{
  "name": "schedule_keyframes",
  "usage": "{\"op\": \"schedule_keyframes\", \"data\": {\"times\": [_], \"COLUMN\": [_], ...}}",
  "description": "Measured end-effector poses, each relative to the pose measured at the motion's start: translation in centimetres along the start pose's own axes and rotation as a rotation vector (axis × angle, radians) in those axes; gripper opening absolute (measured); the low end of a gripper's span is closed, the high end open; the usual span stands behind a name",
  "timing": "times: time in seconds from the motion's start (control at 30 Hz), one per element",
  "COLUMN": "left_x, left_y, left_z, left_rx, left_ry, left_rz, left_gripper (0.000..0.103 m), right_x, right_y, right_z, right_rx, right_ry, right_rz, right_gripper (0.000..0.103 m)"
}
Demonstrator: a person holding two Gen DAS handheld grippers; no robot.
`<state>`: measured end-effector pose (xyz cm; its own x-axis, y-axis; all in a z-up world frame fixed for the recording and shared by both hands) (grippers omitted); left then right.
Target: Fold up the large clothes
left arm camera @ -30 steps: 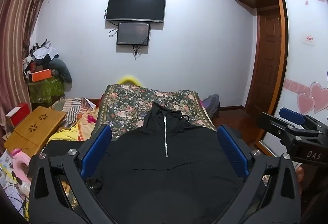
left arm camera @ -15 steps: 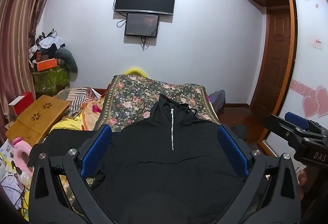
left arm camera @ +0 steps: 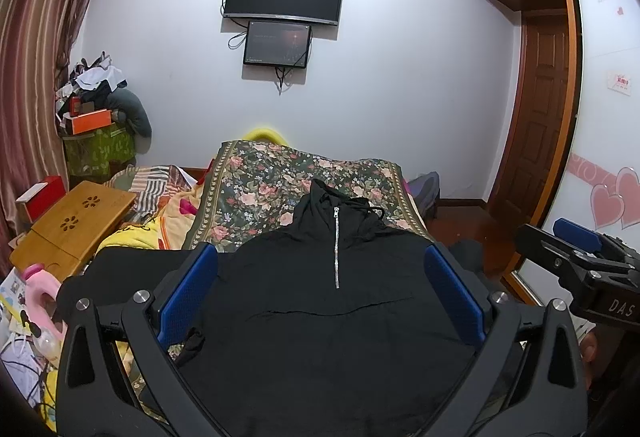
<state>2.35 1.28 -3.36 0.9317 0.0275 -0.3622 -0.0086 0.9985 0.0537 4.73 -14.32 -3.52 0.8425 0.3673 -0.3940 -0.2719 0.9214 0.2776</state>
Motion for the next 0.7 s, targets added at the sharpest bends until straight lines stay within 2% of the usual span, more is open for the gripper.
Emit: {"op": "schedule_keyframes", "data": {"times": [0.7], "left_x": [0.18], "left_y": [-0.04], "left_z": [-0.09], "left_rx": [0.001], "left_ry": [0.001], "left_rz": [0.000], "left_gripper": [0.103], "right_x": [0.07], "right_y": [-0.35], "right_z": [-0.02], "right_rx": [0.003], "right_ry": [0.004], "right_rz": [-0.002], "right_gripper": [0.103]}}
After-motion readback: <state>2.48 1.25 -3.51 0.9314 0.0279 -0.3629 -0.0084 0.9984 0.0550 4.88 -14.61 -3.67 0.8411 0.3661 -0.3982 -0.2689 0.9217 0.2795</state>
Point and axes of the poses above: each gripper's, at about its wrist camera, not at the fingertips, and x roughly the way its jaws point, y to its left, z to its top, the point moved 1 cm from there along x, roughly the way its jaws point, and after that the axes turned 11 degrees about x, right-handed, at the moved point
